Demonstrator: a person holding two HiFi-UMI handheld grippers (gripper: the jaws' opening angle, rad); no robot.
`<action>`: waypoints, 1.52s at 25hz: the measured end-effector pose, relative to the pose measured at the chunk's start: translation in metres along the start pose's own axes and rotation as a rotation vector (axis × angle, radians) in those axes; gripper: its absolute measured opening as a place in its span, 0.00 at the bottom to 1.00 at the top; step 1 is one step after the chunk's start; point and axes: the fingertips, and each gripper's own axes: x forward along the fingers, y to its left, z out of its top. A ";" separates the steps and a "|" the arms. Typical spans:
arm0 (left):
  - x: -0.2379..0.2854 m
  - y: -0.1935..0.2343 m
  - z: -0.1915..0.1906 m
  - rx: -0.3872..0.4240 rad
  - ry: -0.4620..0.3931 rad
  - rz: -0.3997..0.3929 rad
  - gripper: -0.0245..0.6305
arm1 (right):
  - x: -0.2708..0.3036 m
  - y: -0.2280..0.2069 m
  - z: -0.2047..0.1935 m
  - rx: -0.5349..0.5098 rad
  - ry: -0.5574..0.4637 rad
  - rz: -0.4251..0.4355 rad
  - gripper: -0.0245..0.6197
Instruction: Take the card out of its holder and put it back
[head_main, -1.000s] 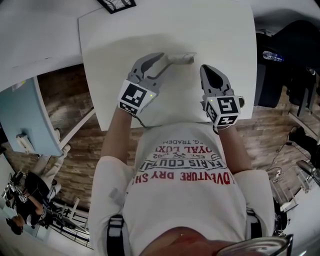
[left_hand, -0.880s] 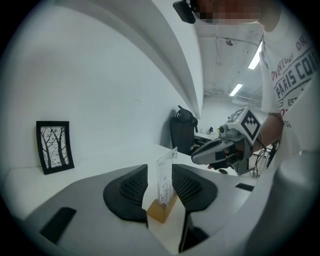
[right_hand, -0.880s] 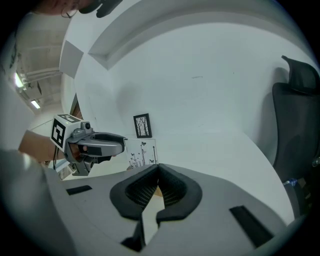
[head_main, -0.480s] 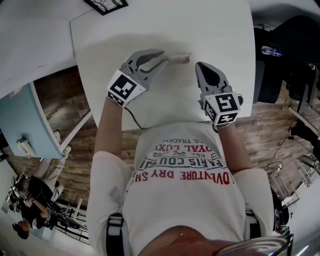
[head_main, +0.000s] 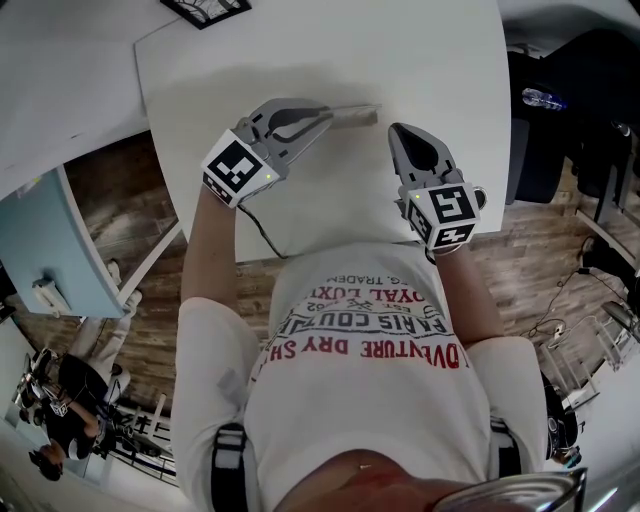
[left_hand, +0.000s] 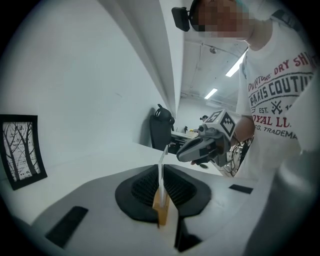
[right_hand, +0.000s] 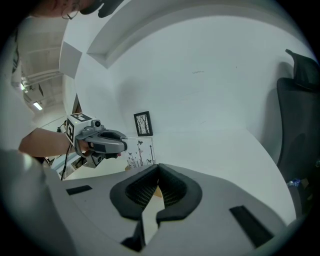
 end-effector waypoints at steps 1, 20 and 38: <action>0.000 -0.001 0.001 0.004 -0.006 -0.006 0.11 | 0.000 0.000 0.000 -0.001 0.003 0.002 0.07; -0.011 -0.013 0.038 0.080 -0.085 -0.090 0.09 | -0.008 -0.004 0.017 -0.042 -0.009 0.011 0.07; -0.070 -0.015 0.117 0.059 -0.322 0.265 0.09 | -0.031 0.009 0.051 -0.053 -0.110 0.028 0.07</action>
